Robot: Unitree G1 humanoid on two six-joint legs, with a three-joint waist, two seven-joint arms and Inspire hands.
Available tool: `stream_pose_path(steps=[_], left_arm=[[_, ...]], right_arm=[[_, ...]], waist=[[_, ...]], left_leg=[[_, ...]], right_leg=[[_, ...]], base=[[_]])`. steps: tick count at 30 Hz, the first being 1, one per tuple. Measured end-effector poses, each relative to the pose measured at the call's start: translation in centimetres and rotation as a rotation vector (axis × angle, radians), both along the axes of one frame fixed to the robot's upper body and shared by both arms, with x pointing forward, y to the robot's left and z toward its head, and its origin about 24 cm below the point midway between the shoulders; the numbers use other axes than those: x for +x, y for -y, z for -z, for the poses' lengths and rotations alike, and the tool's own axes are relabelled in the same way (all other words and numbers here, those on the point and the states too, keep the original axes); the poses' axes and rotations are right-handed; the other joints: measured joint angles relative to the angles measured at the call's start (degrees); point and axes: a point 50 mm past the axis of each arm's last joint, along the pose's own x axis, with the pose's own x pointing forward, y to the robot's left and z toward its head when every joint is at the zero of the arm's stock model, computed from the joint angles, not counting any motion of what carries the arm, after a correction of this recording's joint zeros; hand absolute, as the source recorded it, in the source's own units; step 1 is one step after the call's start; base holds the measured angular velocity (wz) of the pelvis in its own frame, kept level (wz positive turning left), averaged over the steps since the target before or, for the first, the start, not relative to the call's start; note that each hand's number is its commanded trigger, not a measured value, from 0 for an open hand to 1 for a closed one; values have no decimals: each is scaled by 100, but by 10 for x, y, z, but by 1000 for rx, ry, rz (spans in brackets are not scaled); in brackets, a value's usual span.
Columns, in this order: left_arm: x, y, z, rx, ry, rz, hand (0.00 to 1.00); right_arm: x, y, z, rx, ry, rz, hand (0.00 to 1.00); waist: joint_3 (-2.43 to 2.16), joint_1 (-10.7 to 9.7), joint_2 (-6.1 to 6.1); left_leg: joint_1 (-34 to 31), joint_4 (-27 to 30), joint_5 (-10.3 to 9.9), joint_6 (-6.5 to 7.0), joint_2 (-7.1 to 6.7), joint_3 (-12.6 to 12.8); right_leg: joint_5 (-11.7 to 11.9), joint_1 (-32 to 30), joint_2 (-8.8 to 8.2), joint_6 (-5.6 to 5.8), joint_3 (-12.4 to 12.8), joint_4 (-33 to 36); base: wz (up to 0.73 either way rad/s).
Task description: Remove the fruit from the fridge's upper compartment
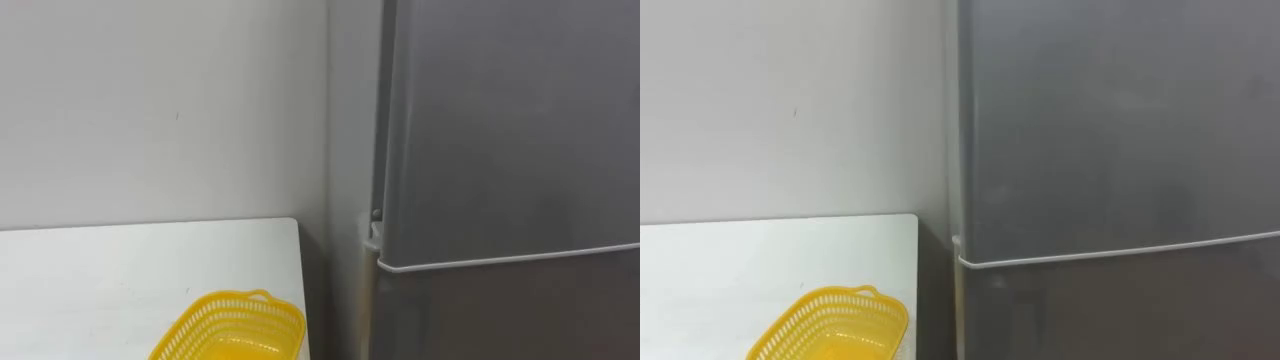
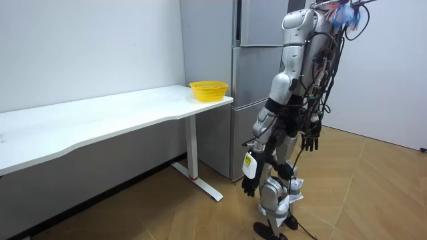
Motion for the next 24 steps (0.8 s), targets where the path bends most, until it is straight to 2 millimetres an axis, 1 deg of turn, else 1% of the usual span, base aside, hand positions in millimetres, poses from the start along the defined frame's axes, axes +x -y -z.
stream_pose_path(steps=[10,15,23,24], left_arm=[[1,0,0,5,4,-1,0],[4,-2,0,18,24,-33,0],[4,-1,0,72,97,-222,0],[1,-1,0,79,96,-234,0]], right_arm=[[0,1,0,-7,0,-11,0],[0,1,0,-15,2,-7,0],[2,2,0,-42,20,7,0],[2,2,0,-43,22,11,0]], waist=[[2,-17,2],[1,-10,5],[-1,15,17],[-1,15,17]], left_leg=[[-1,-4,0,0,0,-7],[-2,-26,-1,-3,5,-20],[10,-64,-18,-26,7,-12],[10,-67,-19,-28,8,-12]], right_leg=[[0,1,3,0,2,-13],[15,25,26,4,18,-91],[2,26,33,0,16,-109],[1,26,33,-2,14,-111]], base=[[0],[0],[-1],[0]])
